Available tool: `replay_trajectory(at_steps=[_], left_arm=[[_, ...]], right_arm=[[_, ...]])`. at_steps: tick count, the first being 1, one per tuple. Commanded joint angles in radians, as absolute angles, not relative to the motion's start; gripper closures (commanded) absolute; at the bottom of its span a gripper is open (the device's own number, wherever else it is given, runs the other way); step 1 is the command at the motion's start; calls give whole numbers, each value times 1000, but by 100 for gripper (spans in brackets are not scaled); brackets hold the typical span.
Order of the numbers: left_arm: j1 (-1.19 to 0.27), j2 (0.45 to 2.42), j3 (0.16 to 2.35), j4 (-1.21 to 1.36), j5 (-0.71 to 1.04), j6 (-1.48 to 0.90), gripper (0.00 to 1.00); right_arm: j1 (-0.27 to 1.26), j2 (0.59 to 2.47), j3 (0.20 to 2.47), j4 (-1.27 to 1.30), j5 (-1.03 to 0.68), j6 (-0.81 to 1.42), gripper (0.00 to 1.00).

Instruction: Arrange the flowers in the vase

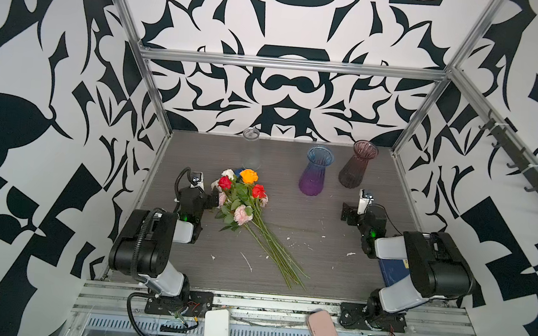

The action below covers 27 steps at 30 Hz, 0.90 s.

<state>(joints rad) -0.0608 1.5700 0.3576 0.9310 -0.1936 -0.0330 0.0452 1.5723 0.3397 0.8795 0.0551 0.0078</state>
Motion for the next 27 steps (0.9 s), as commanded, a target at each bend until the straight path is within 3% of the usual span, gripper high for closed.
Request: replay_trajectory(at_steps=[1,27], left_arm=[[-60,1563,351,962,-187,-34,1],[-60,1563,352,961,-186,-34,1]], right_arm=[[45,1548,339,929,0,0,0],[48,1548,330,948,-21,-14,0]])
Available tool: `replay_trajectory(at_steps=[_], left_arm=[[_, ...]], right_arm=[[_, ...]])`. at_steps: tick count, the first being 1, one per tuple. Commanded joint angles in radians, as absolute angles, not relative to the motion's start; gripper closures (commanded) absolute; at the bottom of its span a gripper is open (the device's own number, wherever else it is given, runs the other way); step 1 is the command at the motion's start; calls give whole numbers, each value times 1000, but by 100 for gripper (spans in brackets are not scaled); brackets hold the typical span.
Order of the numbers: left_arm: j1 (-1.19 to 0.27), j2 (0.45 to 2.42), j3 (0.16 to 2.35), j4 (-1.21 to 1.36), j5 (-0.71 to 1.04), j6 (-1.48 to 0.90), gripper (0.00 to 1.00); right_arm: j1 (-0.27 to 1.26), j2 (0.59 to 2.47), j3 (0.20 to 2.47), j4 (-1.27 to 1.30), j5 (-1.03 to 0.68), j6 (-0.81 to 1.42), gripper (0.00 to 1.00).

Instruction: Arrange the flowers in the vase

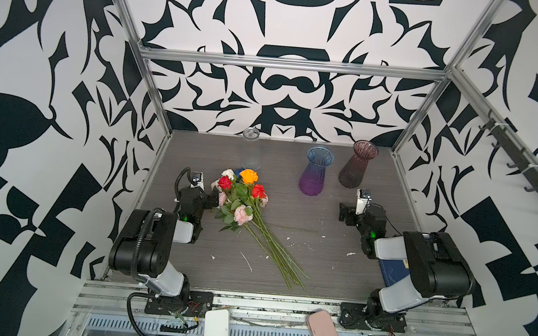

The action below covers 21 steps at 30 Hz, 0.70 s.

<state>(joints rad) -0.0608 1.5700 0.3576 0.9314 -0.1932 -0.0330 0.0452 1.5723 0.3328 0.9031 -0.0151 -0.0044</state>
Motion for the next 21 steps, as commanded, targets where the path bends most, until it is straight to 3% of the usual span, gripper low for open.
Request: replay_trajectory(at_steps=[1,15,19,21], left_arm=[[-60,1563,353,960,-186,-34,1],[-60,1563,354,959,-191,-32,1],[-68,1509,336,940,-249,-57,1],[-140,1392,289,959,-322,5,1]], right_arm=[[48,1548,330,948,-21,-14,0],[48,1549,356,900,32,-2,0],[56,1513,360,879,154,45,0],[110,1358,399,669,379,71,0]])
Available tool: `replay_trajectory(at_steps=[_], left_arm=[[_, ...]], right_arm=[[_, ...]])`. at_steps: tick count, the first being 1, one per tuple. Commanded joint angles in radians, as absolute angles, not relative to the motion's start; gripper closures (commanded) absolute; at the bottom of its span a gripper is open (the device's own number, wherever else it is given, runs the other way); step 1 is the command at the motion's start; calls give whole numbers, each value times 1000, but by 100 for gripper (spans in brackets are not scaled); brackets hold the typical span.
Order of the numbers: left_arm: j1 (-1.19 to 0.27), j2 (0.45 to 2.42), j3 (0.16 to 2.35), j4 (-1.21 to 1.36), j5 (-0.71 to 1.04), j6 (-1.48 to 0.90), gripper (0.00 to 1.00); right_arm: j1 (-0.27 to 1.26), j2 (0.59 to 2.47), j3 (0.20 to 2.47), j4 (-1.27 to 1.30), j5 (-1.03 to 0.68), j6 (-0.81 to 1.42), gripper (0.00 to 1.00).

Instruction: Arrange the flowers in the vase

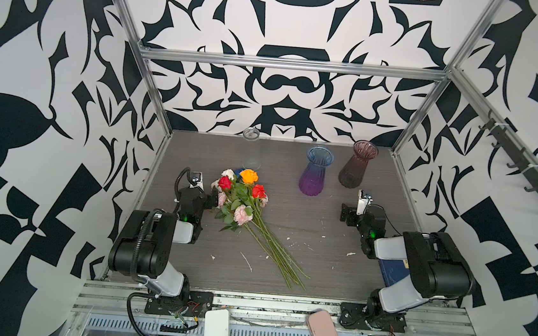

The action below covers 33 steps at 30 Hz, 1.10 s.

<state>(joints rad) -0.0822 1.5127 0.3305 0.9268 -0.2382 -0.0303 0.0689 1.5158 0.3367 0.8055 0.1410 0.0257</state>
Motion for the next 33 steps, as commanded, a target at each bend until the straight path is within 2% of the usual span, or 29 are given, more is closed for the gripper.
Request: replay_trajectory(at_steps=[1,4,6,8,10,12,14,17,18,21,23,27,33], left_arm=[[-186,1314,282,914,-371,38,1],[-280,998,312,675,-398,7,1],[-287,794,380,412,-326,-188,1],[-288,698,423,308,-157,-261,1],[-290,698,459,277,26,-260,1],[-293,758,552,151,88,-259,1],[-292,838,655,5,53,-257,1],[-286,961,821,-168,-38,-268,1],[-276,998,859,-177,-14,-259,1],[-205,1102,917,-97,143,-287,1],[-149,1190,951,-22,261,-330,1],[-97,1423,1041,124,429,-370,1],[-100,1661,1083,390,542,-351,7]], right_arm=[[119,1285,439,543,454,111,0],[120,1108,595,128,449,225,0],[118,1027,642,3,364,323,0],[116,955,656,-135,319,504,0],[115,878,623,-206,208,613,0],[115,792,555,-198,25,656,0],[117,729,474,-152,-109,736,0],[152,718,401,-132,-176,842,0],[183,728,390,-131,-166,840,0],[312,770,364,-102,-64,826,0],[348,814,376,-64,-58,830,0],[373,906,392,6,-50,852,0],[374,975,446,0,-75,817,3]])
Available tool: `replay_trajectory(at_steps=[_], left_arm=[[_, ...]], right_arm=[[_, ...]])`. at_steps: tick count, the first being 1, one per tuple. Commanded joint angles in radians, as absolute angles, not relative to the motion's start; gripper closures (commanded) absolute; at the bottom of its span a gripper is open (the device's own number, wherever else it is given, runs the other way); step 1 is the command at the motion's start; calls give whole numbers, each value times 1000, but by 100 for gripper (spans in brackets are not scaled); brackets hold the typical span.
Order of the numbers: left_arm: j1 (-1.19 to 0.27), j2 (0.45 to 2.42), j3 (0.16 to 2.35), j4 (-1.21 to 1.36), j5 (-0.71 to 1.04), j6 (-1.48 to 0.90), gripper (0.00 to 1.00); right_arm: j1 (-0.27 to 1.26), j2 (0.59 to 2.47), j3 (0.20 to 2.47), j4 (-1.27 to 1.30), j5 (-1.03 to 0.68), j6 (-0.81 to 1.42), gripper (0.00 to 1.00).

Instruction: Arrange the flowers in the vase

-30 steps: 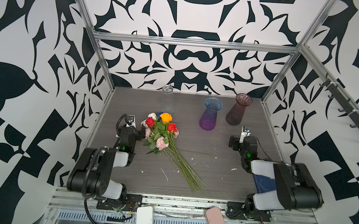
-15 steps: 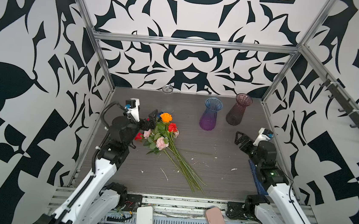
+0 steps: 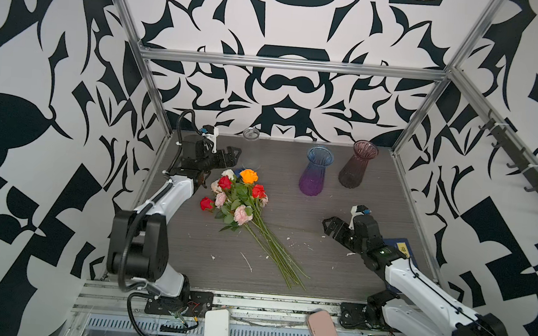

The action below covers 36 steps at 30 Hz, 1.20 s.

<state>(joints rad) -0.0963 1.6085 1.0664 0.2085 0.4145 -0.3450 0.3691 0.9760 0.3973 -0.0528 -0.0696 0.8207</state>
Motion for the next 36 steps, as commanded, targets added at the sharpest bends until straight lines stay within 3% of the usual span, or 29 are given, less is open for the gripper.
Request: replay_trajectory(at_steps=[1,2,5,12,21,33,36], left_arm=[[-101,1685,1064,468,561,-337,7],[-101,1712,1029,587,590,-313,0],[-101,1782,979,788,599,-259,1],[-103,1920,1061,808,548,-181,1],[-112,2058,1248,779,507,-61,1],[-147,2217,1546,595,593,1,0],[-153,2230,1555,597,627,-9,7]], right_arm=[[375,968,427,9,-74,823,3],[376,955,391,28,-74,835,4],[374,871,311,24,-78,856,4],[367,631,262,-61,-62,810,1],[341,773,304,9,-144,764,1],[248,816,269,75,-236,798,1],[242,820,268,77,-243,800,1]])
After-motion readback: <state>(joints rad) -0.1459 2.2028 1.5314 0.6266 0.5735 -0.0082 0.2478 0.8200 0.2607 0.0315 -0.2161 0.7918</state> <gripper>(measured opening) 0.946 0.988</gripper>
